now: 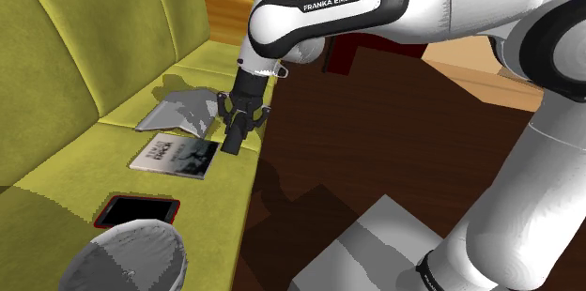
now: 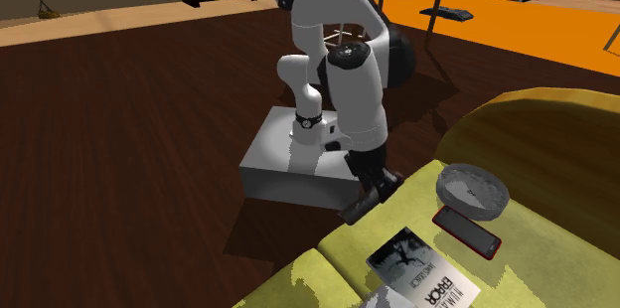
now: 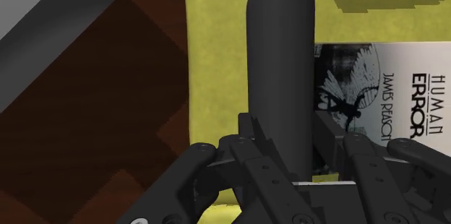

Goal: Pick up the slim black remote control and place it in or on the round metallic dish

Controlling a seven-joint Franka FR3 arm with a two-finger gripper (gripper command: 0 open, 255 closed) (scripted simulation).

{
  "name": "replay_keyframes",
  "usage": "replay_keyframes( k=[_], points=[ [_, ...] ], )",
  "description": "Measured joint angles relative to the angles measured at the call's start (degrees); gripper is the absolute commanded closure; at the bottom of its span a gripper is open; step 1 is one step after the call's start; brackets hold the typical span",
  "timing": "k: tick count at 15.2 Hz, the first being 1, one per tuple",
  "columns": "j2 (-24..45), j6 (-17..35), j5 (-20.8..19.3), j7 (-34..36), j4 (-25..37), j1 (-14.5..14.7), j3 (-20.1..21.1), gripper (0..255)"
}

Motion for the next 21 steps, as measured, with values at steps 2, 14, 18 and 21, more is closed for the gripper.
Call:
replay_keyframes(
  k=[2,14,18,21],
  points=[
    [-0.3,-0.6,0.0,0.7,0.5,0.3,0.2,255],
    [-1.4,5.2,-0.8,15.0,-2.8,8.8,6.6,255],
    [0.2,7.0,-2.6,21.3,-1.7,12.4,8.8,255],
    [1.6,7.9,-4.1,25.8,-0.5,15.0,10.1,255]
  ],
)
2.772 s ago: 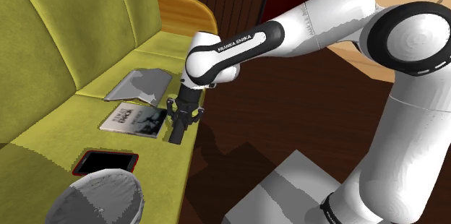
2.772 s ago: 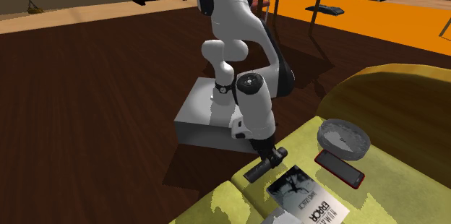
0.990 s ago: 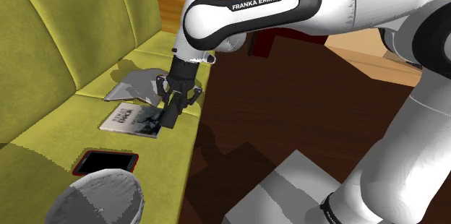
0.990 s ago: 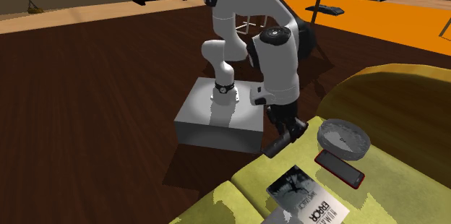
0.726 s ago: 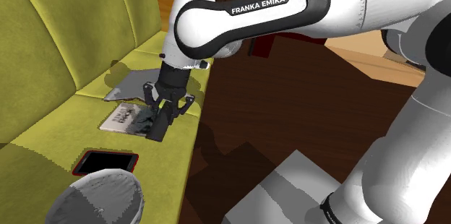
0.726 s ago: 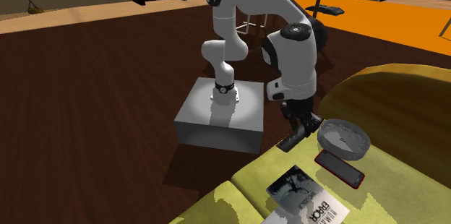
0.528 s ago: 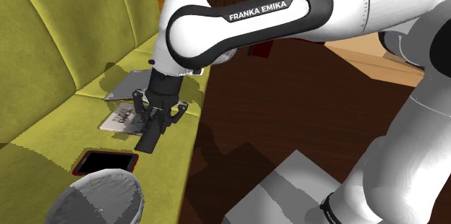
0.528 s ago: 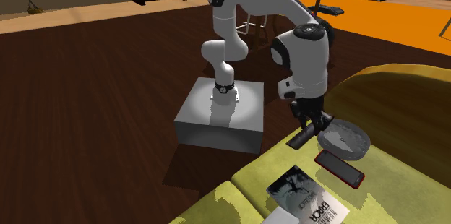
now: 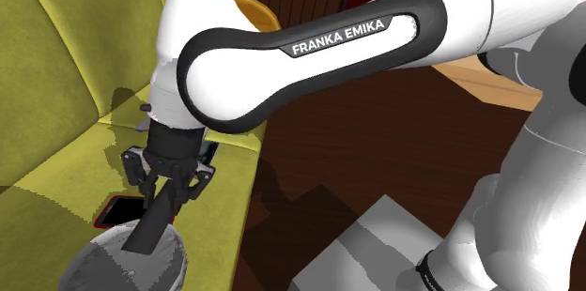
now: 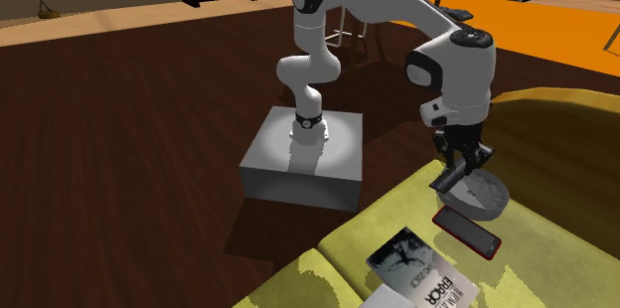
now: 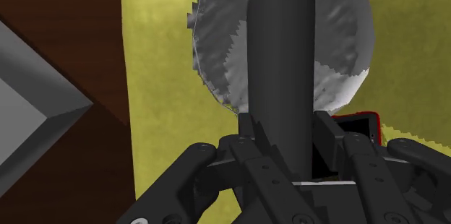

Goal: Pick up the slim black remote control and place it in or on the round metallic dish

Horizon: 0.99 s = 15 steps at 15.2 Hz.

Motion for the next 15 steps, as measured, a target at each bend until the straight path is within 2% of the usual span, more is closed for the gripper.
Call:
replay_keyframes(
  k=[8,15],
  points=[
    [6.5,1.5,-6.5,12.9,6.3,8.4,2.0,255],
    [9.2,5.5,-8.1,14.2,5.3,9.8,1.5,255]
  ],
)
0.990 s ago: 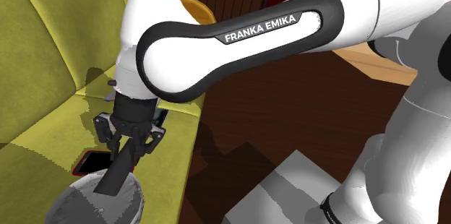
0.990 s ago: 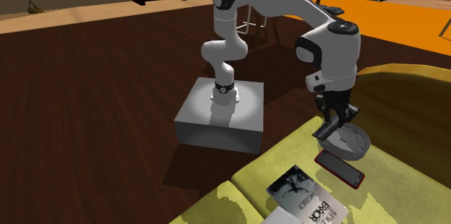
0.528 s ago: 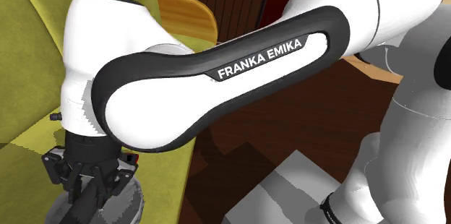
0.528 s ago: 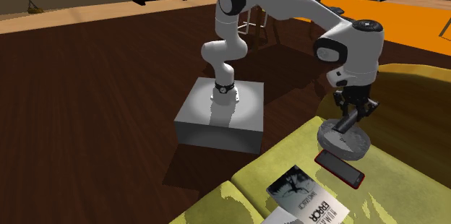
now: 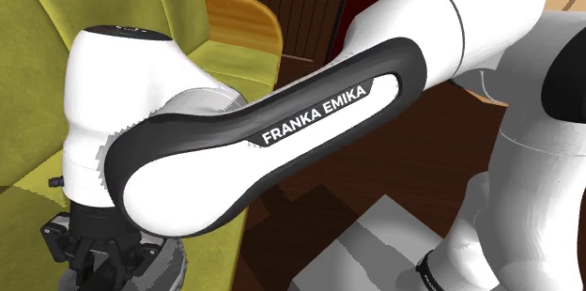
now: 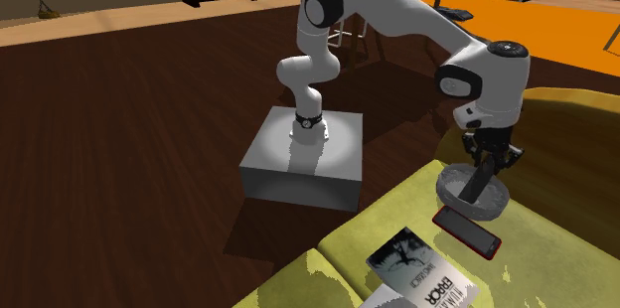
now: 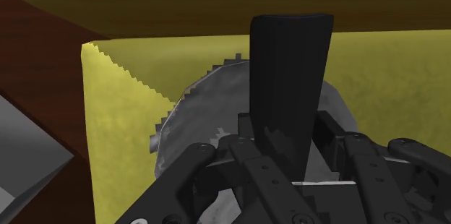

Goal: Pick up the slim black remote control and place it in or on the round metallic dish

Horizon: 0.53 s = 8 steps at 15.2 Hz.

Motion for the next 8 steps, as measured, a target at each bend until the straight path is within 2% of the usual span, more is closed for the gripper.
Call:
replay_keyframes(
  k=[8],
  points=[
    [1.8,3.2,-0.9,0.2,-1.2,0.6,-0.4,255]
  ],
)
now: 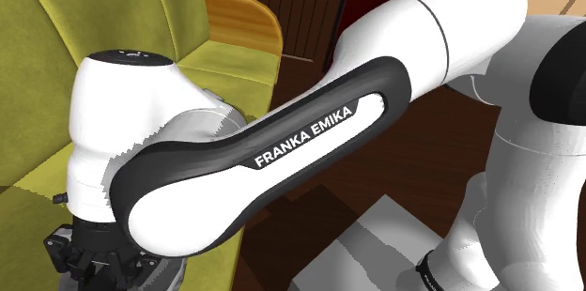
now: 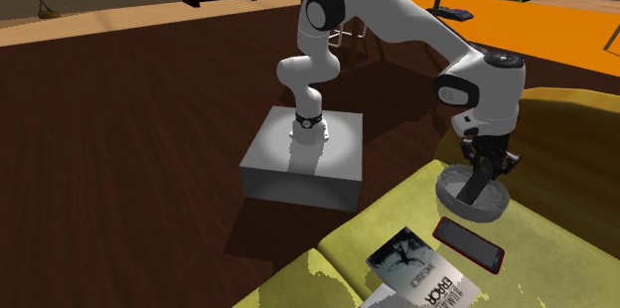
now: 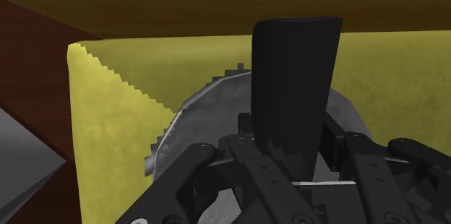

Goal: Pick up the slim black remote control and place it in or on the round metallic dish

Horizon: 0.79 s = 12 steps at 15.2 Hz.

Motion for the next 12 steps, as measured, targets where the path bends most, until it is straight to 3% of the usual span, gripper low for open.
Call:
replay_keyframes(
  k=[2,3,9,12],
  points=[
    [0.0,0.2,0.0,0.0,-0.1,0.0,0.0,255],
    [0.0,0.2,0.0,-0.1,-0.1,0.0,0.0,0],
    [0.3,-0.1,0.0,-0.1,-0.3,0.0,0.0,0],
    [-2.4,-3.3,1.5,-1.1,0.4,-1.2,0.6,0]
  ],
)
